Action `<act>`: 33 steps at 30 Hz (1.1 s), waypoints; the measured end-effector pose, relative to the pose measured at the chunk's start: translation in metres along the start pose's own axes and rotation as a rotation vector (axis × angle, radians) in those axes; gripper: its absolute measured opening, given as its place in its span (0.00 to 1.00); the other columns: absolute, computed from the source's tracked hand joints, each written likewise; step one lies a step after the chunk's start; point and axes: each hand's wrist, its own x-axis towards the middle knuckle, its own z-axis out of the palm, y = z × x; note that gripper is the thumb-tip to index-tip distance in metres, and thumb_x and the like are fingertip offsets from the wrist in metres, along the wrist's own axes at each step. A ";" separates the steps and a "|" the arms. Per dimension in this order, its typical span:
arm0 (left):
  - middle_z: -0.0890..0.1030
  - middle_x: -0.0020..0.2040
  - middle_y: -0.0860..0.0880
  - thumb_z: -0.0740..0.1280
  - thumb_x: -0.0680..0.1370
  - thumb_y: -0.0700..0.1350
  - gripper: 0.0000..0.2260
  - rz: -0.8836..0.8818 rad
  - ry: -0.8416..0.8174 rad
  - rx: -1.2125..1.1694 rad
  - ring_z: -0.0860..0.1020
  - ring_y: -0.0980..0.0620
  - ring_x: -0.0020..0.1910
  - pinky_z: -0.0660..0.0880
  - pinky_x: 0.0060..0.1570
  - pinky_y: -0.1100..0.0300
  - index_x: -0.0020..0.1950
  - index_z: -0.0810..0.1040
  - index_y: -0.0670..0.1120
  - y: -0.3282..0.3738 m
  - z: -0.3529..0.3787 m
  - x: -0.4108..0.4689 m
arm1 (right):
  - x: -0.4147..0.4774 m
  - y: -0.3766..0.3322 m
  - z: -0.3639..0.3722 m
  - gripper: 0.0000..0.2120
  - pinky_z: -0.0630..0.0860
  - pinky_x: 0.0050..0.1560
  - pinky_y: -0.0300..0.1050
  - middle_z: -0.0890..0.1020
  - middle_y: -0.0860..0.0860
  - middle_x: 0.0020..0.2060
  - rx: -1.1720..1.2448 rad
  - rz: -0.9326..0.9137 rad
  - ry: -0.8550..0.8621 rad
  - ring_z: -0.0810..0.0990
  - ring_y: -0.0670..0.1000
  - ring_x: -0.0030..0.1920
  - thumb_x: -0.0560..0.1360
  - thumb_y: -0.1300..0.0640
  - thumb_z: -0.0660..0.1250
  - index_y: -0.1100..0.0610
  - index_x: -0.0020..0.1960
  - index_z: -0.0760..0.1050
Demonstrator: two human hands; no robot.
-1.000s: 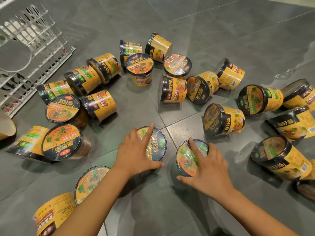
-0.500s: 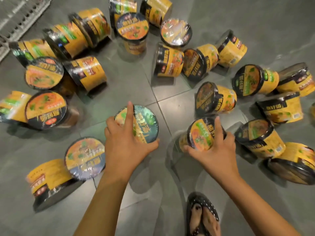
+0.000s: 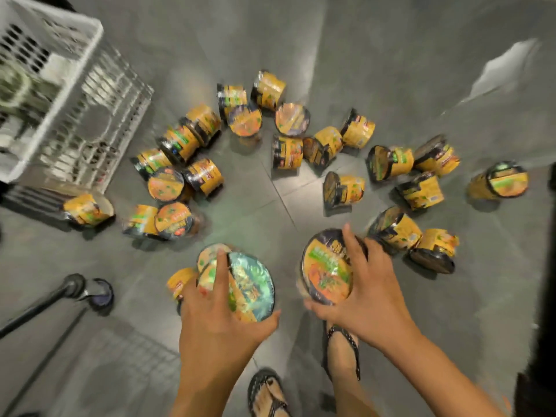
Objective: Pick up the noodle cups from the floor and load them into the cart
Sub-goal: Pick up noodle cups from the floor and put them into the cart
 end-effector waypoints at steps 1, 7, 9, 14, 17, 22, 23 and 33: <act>0.63 0.65 0.42 0.67 0.51 0.73 0.55 -0.015 0.001 -0.003 0.69 0.39 0.65 0.72 0.62 0.45 0.74 0.46 0.69 0.010 -0.022 -0.012 | -0.012 -0.017 -0.019 0.61 0.66 0.63 0.49 0.63 0.52 0.65 -0.002 -0.014 -0.014 0.63 0.55 0.64 0.53 0.26 0.66 0.47 0.79 0.46; 0.61 0.62 0.46 0.73 0.56 0.70 0.58 -0.103 -0.063 0.098 0.68 0.42 0.64 0.69 0.62 0.52 0.76 0.40 0.65 0.069 -0.156 -0.087 | -0.073 -0.112 -0.136 0.62 0.59 0.69 0.44 0.55 0.49 0.68 0.047 -0.010 -0.228 0.55 0.52 0.70 0.55 0.25 0.69 0.42 0.77 0.38; 0.60 0.61 0.47 0.72 0.58 0.71 0.57 -0.102 -0.052 0.122 0.66 0.44 0.64 0.70 0.61 0.53 0.77 0.41 0.63 0.084 -0.195 -0.111 | -0.088 -0.138 -0.174 0.62 0.60 0.69 0.44 0.59 0.48 0.68 0.129 -0.001 -0.282 0.58 0.51 0.70 0.54 0.27 0.72 0.42 0.78 0.42; 0.62 0.59 0.46 0.70 0.58 0.74 0.56 -0.100 0.053 0.089 0.68 0.45 0.62 0.74 0.57 0.52 0.76 0.39 0.66 0.115 -0.272 -0.163 | -0.120 -0.197 -0.251 0.60 0.62 0.69 0.45 0.60 0.48 0.68 0.044 -0.156 -0.299 0.58 0.50 0.71 0.56 0.29 0.74 0.43 0.78 0.45; 0.62 0.59 0.46 0.71 0.59 0.73 0.56 -0.152 0.114 0.073 0.69 0.44 0.62 0.74 0.55 0.52 0.77 0.41 0.65 0.128 -0.301 -0.195 | -0.136 -0.222 -0.286 0.59 0.62 0.68 0.44 0.58 0.48 0.70 -0.054 -0.286 -0.308 0.57 0.51 0.72 0.58 0.30 0.74 0.43 0.78 0.43; 0.63 0.61 0.46 0.70 0.58 0.74 0.56 -0.239 0.195 -0.006 0.70 0.42 0.63 0.74 0.56 0.51 0.76 0.40 0.66 0.127 -0.324 -0.246 | -0.158 -0.243 -0.317 0.60 0.61 0.70 0.48 0.55 0.49 0.72 -0.168 -0.420 -0.374 0.55 0.52 0.73 0.58 0.28 0.72 0.42 0.78 0.42; 0.63 0.62 0.46 0.70 0.57 0.75 0.56 -0.256 0.207 -0.029 0.70 0.43 0.63 0.75 0.57 0.50 0.76 0.39 0.67 0.124 -0.327 -0.257 | -0.163 -0.247 -0.318 0.60 0.61 0.70 0.48 0.55 0.49 0.72 -0.182 -0.445 -0.383 0.55 0.52 0.73 0.57 0.27 0.72 0.42 0.78 0.42; 0.62 0.62 0.50 0.70 0.57 0.75 0.56 -0.428 0.309 -0.149 0.72 0.45 0.61 0.73 0.54 0.54 0.74 0.38 0.69 0.055 -0.361 -0.380 | -0.256 -0.290 -0.291 0.59 0.58 0.72 0.47 0.54 0.47 0.74 -0.187 -0.569 -0.471 0.54 0.50 0.74 0.57 0.28 0.74 0.40 0.77 0.44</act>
